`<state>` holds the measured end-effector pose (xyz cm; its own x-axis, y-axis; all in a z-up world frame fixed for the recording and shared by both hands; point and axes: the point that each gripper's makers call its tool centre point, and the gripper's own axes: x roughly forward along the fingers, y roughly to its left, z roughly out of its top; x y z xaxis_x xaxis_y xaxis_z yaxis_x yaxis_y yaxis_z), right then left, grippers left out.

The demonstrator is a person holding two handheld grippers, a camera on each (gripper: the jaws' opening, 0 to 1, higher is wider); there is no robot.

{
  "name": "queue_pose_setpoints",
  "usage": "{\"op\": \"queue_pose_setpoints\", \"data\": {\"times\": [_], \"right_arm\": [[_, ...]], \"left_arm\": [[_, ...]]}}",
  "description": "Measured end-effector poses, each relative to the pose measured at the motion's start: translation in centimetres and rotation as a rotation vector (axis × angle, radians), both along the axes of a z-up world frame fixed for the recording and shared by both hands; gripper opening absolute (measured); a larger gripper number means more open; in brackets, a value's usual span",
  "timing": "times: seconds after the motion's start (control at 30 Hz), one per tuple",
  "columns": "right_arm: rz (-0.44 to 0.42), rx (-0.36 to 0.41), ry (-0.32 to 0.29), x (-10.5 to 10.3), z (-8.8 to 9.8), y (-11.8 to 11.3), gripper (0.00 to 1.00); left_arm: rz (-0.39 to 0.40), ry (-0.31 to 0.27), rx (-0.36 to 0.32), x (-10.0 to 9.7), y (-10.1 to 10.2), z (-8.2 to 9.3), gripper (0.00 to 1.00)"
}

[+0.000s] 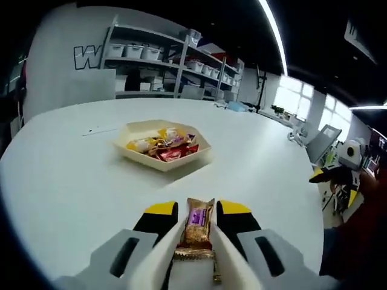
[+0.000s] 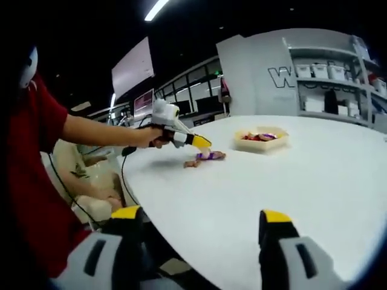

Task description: Place the target food into the container with the food tongs after gripping and lifting it, then release it inside without dropping or visibly crushing the food.

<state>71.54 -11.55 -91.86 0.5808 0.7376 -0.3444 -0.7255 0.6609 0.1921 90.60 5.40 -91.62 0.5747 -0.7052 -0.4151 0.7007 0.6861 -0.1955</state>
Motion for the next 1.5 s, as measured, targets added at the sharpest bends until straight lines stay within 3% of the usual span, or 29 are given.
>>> {"op": "queue_pose_setpoints", "data": {"times": [0.17,0.5,0.73,0.83,0.87,0.9,0.93,0.97,1.13,1.3,1.5], "right_arm": [[-0.008,-0.003,0.005,0.0,-0.1,-0.4,0.76],[-0.013,-0.007,0.004,-0.1,0.0,-0.8,0.76],[-0.011,-0.017,0.01,0.0,-0.3,-0.8,0.75],[-0.013,-0.02,0.011,0.1,-0.3,-0.9,0.75],[-0.013,-0.02,0.012,0.2,-0.4,-0.9,0.75],[-0.012,-0.02,0.011,0.2,-0.4,-0.9,0.75],[-0.012,-0.02,0.011,0.3,-0.4,-0.9,0.75],[-0.012,-0.02,0.012,0.3,-0.5,-0.9,0.75],[-0.005,-0.032,0.022,0.4,-1.0,-0.7,0.74],[-0.008,-0.033,0.025,0.5,-1.1,-1.0,0.74],[-0.016,-0.028,0.019,1.0,-0.8,-1.4,0.74]], "left_arm": [[0.015,-0.006,-0.028,0.8,0.0,1.0,0.23],[-0.02,-0.007,0.03,0.6,-1.2,-1.1,0.28],[-0.047,-0.025,0.03,0.7,-1.9,-1.3,0.29],[-0.053,-0.006,0.027,0.5,-2.2,-1.8,0.27],[-0.099,-0.105,0.12,0.4,-1.9,-2.0,0.25],[-0.118,-0.151,0.147,0.3,-2.0,-2.1,0.24],[-0.122,-0.128,0.093,0.4,-2.6,-2.1,0.23],[-0.053,-0.057,0.056,0.8,-2.2,-2.4,0.22],[-0.005,-0.033,0.034,1.7,-1.4,-2.2,0.19],[0.007,-0.001,0.009,1.3,-1.4,-2.1,0.2],[0.014,-0.011,-0.019,0.9,-1.9,-0.7,0.2]]}}
